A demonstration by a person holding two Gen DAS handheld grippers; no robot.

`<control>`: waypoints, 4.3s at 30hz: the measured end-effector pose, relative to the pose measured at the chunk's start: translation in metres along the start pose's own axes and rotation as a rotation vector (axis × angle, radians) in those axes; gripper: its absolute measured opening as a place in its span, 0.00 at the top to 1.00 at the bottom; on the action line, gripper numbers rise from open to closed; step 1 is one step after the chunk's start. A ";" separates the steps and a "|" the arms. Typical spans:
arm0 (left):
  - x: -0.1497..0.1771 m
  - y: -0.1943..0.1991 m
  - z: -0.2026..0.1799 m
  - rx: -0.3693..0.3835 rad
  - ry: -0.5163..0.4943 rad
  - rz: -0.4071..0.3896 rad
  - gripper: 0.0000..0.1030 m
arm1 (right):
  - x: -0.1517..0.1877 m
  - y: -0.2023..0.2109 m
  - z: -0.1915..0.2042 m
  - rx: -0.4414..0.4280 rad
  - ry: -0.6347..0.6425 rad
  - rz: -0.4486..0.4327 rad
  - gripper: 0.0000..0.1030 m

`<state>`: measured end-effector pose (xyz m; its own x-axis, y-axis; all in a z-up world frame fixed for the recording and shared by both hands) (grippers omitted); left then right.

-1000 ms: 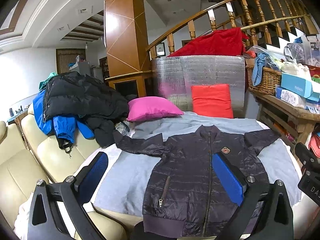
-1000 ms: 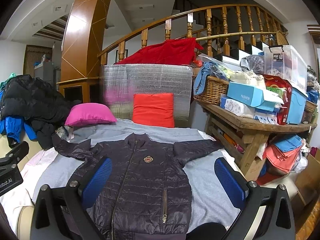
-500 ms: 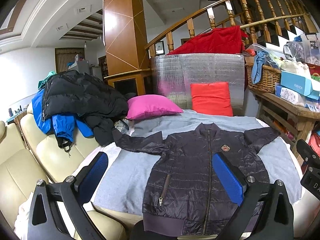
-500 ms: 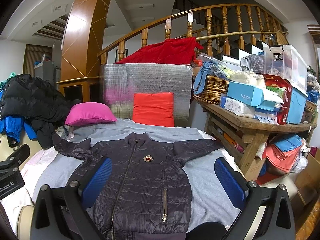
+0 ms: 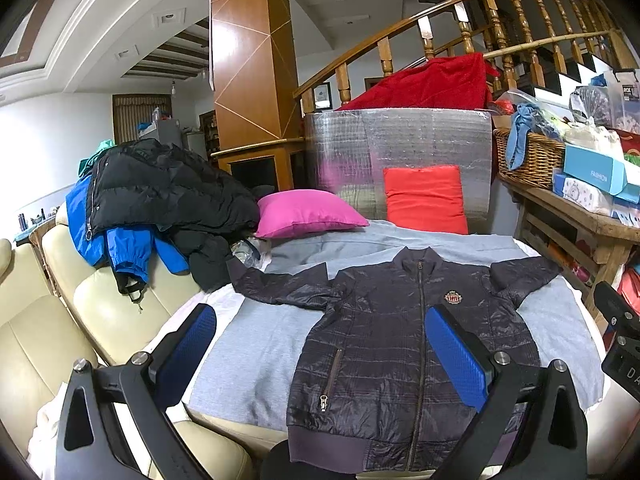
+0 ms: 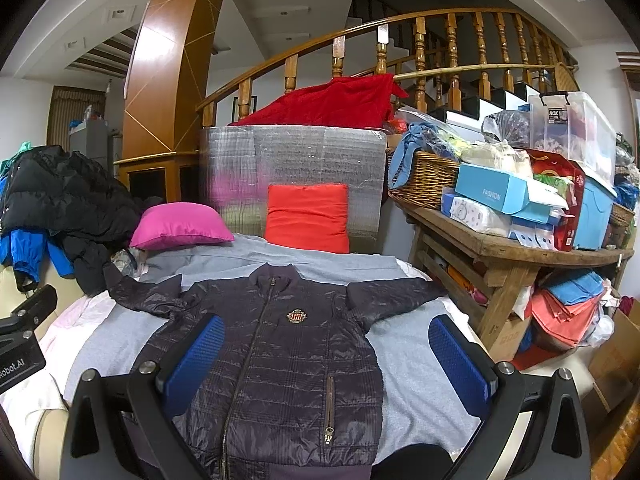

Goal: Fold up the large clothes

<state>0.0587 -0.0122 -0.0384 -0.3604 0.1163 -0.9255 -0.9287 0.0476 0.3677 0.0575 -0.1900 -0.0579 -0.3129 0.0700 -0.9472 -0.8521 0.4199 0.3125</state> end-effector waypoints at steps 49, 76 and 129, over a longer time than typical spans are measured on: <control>0.105 -0.304 -0.069 0.141 0.024 0.554 0.00 | 0.056 -0.202 -0.154 -0.121 -0.291 0.278 0.00; 0.108 -0.429 -0.094 0.057 0.023 0.488 0.00 | 0.096 -0.604 -0.282 -0.199 -1.011 0.362 0.82; 0.091 -0.419 -0.302 0.323 -0.228 0.525 0.53 | 0.146 -0.515 -0.114 -0.518 -0.839 0.690 0.61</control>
<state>0.3891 -0.3207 -0.3041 -0.6982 0.4111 -0.5861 -0.5487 0.2187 0.8069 0.4028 -0.4994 -0.3495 -0.5625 0.7847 -0.2603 -0.7402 -0.3377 0.5814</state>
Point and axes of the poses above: each gripper's, at about its wrist camera, not at the fingertips, and y roughly against the way its jaws point, z to its left, x to its underside, the point moved 6 cm from there along -y, roughly the way its jaws point
